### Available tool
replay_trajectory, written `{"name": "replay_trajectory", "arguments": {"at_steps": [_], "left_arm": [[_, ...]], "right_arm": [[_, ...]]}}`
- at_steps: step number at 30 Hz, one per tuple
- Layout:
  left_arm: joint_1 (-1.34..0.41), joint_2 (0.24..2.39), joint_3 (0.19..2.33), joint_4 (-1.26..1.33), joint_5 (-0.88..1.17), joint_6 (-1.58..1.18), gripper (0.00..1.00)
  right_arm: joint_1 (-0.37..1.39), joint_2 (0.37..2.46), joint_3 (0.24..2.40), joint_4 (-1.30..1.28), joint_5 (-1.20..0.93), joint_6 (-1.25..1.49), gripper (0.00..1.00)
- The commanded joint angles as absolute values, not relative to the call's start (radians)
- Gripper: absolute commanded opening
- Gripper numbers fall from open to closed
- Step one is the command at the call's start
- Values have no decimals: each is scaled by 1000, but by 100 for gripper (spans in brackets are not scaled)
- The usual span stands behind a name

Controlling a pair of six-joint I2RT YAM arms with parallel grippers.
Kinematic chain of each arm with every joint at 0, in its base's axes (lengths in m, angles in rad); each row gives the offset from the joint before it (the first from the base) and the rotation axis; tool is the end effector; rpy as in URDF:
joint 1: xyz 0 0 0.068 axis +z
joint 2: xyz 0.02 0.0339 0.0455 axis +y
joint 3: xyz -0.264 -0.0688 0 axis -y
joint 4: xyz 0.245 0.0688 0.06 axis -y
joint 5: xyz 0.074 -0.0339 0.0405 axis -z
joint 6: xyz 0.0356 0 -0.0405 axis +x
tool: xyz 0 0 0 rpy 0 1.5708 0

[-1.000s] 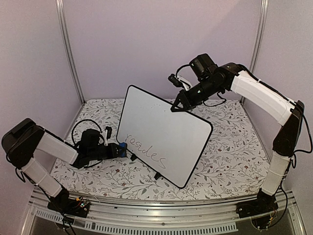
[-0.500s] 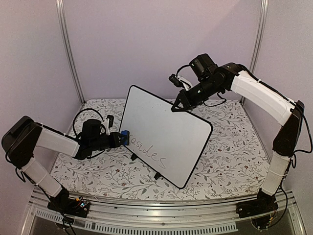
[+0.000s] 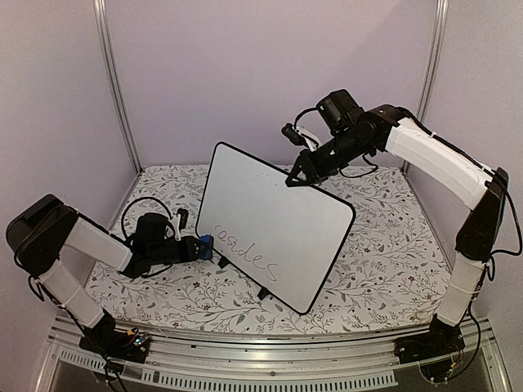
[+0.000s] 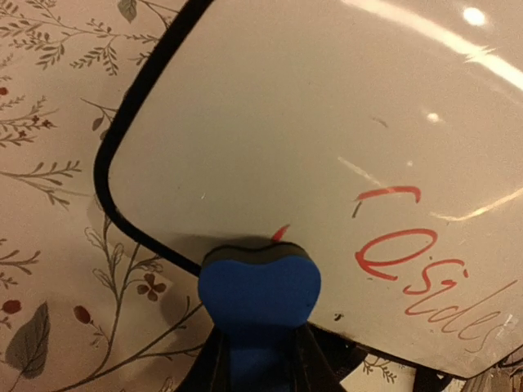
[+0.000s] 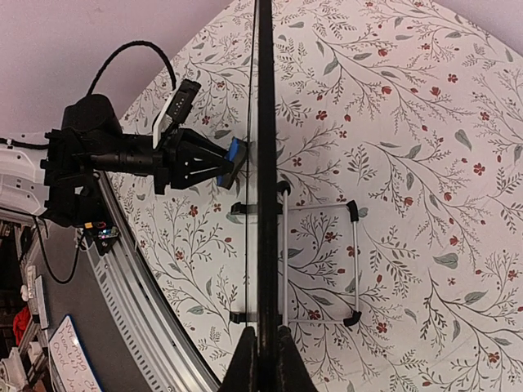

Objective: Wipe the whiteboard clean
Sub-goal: Erase the whiteboard from the whiteboard stand.

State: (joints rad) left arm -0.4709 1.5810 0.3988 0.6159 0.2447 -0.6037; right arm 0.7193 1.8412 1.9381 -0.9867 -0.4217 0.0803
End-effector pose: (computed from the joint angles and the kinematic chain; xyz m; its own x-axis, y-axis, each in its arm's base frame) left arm 0.2301 -0.1268 0.1153 -0.7469 -0.2378 -0.6209 0.2409 0.7736 -0.5861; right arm 0.2880 0.2716 0.3686 -0.6464 -0.4688 -0.6020 -0.7455 0.5560 0.3675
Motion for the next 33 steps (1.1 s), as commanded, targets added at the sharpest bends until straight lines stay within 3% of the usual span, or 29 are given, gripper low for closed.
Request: {"name": "replay_trajectory", "arguments": {"at_steps": [1, 19, 33], "left_arm": [[-464, 1611, 361, 674, 274, -630, 0], [-415, 1615, 520, 620, 273, -591, 0], [-407, 1677, 353, 834, 354, -701, 0]], "right_arm": [[752, 1868, 1919, -1059, -449, 15, 0], [753, 1864, 1913, -1057, -449, 16, 0], [753, 1864, 1914, -1058, -446, 16, 0]]}}
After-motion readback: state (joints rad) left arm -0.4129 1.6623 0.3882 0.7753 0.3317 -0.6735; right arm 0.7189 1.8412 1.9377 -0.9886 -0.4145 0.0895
